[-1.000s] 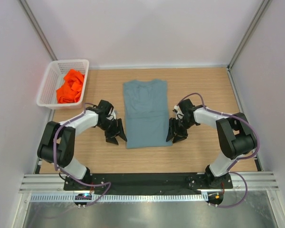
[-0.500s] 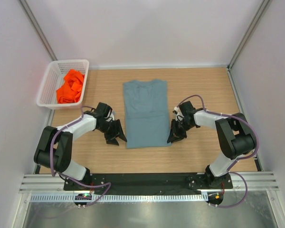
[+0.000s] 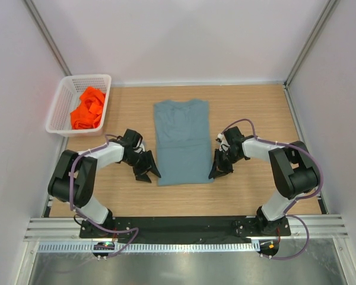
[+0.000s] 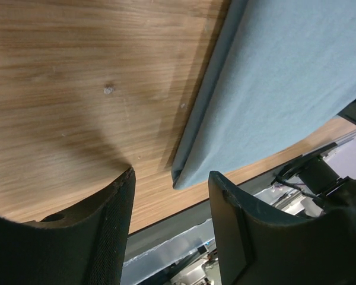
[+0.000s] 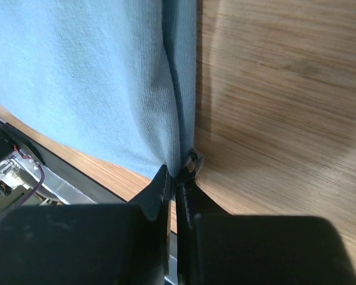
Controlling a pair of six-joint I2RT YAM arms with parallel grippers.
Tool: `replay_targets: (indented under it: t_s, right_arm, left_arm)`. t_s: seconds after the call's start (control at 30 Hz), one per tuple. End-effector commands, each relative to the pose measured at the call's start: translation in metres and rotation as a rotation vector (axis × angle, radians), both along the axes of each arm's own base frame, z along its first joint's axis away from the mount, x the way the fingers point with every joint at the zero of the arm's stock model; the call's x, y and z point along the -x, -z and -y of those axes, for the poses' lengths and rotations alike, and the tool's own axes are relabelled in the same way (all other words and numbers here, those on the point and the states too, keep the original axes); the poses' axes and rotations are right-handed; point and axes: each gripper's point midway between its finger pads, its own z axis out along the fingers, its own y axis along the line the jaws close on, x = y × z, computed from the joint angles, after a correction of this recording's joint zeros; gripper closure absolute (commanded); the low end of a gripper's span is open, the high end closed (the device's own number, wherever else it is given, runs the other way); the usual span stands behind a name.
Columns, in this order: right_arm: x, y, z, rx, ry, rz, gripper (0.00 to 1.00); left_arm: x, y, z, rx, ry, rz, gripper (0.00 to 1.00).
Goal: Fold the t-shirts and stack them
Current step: Fold the tshirt
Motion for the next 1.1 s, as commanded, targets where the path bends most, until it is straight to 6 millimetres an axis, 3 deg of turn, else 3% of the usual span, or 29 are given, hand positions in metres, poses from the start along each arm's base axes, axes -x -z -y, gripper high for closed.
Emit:
replay_targets:
  t_s: [0.0,0.37,0.6,0.7,0.87,1.07]
  right_arm:
    - [-0.009,-0.005,-0.002,-0.003,0.009,0.05,0.98]
    - [-0.008,-0.006,-0.002,-0.004,0.014,0.049,0.99]
    - [-0.013,-0.01,-0.004,-0.011,0.022,0.057,0.98]
    - [-0.013,-0.01,-0.004,-0.013,0.023,0.061,0.99]
    - [-0.013,-0.013,-0.007,-0.038,0.014,0.089,0.98]
    - [-0.008,-0.028,-0.005,-0.053,0.004,0.147,0.98]
  left_arm:
    - [-0.007,0.003,0.008,0.019,-0.03,-0.004,0.46]
    - [-0.005,0.023,0.02,-0.026,-0.015,-0.063,0.52]
    - [0.0,0.042,0.009,-0.108,-0.024,-0.077,0.57]
    - [-0.006,0.043,0.009,-0.115,-0.027,-0.05,0.65]
    - [-0.022,0.038,0.02,-0.055,-0.016,0.036,0.98]
    - [-0.021,0.017,0.027,-0.015,0.013,0.122,1.0]
